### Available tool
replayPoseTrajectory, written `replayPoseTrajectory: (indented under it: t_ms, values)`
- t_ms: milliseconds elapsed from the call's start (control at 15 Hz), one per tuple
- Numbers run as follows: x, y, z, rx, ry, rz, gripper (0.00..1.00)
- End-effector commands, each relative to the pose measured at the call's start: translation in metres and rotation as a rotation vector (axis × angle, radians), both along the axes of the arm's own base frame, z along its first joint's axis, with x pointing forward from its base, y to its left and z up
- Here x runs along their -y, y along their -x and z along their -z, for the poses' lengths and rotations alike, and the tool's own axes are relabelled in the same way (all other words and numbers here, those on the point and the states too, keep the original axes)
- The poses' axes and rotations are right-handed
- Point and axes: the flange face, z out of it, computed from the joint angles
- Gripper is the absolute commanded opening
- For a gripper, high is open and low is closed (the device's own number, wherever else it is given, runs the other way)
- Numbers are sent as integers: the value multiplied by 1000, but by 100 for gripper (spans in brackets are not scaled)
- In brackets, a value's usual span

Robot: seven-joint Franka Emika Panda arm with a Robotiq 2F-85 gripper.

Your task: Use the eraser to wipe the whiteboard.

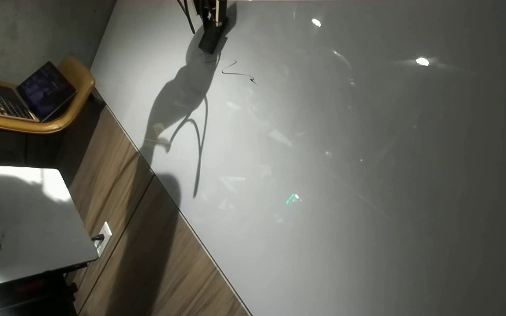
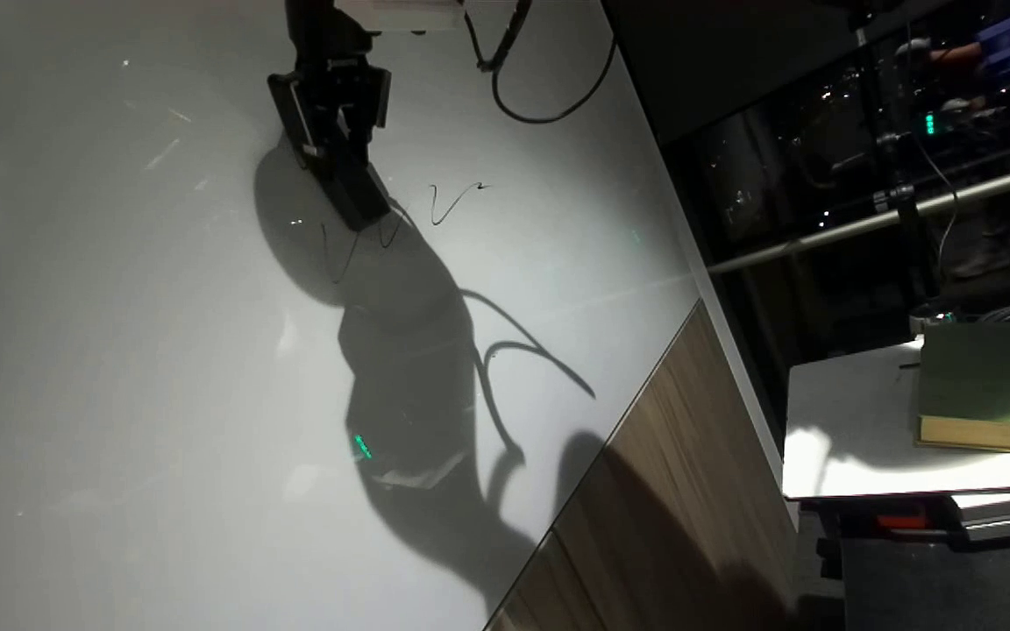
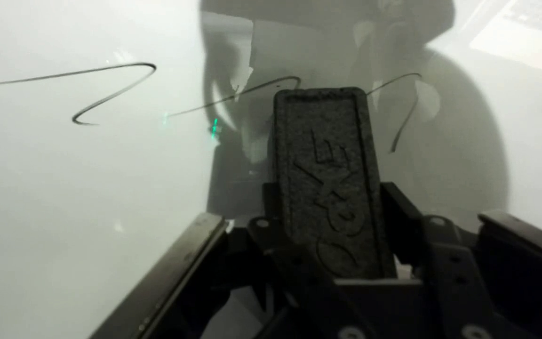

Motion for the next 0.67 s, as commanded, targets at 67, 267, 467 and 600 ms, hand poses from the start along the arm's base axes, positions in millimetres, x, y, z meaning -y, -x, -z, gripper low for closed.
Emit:
replayPoseTrajectory:
  t_ms: [67, 267, 467, 600]
  values:
    - [-36, -17, -8, 51, -18, -50, 29]
    - [-59, -10, -13, 61, -23, -83, 29]
    - [-71, -14, -11, 76, -10, -111, 29]
    - [-66, -22, -7, 74, 0, -108, 29]
